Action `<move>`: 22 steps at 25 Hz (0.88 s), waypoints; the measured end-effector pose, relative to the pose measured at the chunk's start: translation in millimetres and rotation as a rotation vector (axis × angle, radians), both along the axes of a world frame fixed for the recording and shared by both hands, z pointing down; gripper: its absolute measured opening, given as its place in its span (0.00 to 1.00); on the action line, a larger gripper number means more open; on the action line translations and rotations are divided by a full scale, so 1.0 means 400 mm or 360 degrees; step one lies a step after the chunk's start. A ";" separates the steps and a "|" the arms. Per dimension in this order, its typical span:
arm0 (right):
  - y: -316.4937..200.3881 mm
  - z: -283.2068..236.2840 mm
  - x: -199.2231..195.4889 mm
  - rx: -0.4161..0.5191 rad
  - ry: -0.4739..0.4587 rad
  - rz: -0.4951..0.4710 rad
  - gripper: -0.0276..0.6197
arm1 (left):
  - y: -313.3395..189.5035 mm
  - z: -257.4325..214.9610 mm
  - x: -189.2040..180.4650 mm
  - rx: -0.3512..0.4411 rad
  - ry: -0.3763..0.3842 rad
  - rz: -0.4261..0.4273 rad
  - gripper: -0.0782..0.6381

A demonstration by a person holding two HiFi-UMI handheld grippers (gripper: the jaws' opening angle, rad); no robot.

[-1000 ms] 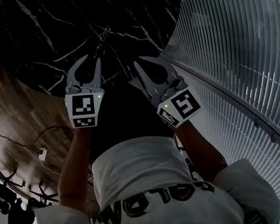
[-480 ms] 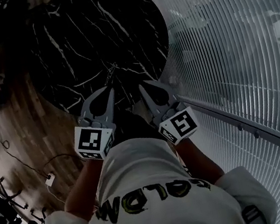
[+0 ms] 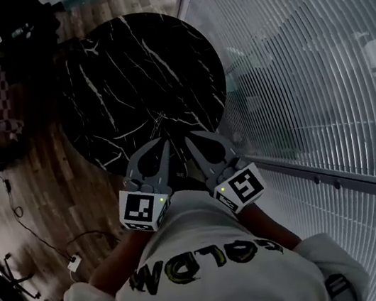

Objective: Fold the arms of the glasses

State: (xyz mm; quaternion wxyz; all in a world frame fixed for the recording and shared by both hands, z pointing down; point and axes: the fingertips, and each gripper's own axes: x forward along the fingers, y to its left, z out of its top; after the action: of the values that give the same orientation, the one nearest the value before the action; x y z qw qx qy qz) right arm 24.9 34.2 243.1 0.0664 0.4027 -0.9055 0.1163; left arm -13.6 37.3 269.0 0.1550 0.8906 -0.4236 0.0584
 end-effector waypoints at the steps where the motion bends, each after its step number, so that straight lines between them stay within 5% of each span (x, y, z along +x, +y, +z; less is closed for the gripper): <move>1: 0.007 0.000 -0.006 0.0002 0.0004 -0.0013 0.05 | 0.001 -0.016 -0.006 0.0038 0.0009 -0.0030 0.11; 22: 0.024 0.002 -0.005 0.0016 -0.0023 0.0007 0.05 | 0.005 -0.023 0.000 0.0071 -0.0023 -0.0050 0.11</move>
State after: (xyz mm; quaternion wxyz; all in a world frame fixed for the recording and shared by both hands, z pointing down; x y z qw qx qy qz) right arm 23.1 43.9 244.1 0.0575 0.4042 -0.9056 0.1147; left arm -13.4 39.3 259.7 0.1328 0.8866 -0.4398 0.0528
